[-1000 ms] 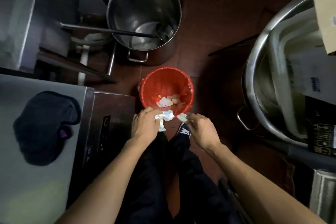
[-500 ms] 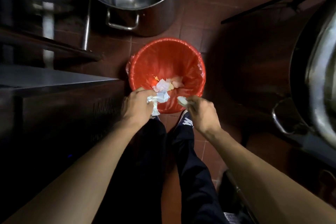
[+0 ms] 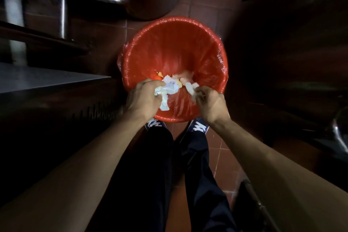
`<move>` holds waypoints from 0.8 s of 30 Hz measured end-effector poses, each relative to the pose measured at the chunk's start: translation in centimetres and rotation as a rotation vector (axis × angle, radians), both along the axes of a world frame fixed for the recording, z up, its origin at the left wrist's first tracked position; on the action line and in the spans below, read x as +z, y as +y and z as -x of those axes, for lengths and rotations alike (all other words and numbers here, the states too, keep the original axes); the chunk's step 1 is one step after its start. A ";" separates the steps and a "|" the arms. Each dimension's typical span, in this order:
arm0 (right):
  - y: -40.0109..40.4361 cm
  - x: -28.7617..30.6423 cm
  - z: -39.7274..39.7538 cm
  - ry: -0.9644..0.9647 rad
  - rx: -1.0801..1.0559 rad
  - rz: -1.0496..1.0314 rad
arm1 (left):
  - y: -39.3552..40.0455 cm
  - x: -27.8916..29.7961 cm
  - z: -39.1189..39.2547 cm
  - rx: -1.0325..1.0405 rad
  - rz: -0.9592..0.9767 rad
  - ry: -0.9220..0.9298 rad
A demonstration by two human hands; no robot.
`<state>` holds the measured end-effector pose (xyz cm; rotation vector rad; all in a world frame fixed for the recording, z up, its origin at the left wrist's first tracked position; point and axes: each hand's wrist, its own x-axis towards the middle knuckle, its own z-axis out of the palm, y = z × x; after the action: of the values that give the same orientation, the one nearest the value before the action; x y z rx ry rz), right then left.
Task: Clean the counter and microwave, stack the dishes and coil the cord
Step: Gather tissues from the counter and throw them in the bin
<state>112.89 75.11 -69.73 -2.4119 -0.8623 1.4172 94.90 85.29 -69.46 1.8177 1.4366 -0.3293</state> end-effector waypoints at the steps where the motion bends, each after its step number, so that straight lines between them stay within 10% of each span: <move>1: 0.0 -0.3 0.1 0.003 -0.001 0.012 | -0.1 -0.2 0.0 0.004 0.010 -0.010; 12: -1.8 3.2 -0.3 0.002 0.086 0.034 | -1.6 3.0 0.6 0.021 0.045 -0.003; 24: -0.3 19.4 1.7 -0.091 0.285 -0.055 | -1.9 18.9 0.8 -0.158 0.007 0.061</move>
<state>111.15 74.82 -50.34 -2.4023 -1.2929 1.3602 94.08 83.35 -50.58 1.9356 1.3336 -0.4725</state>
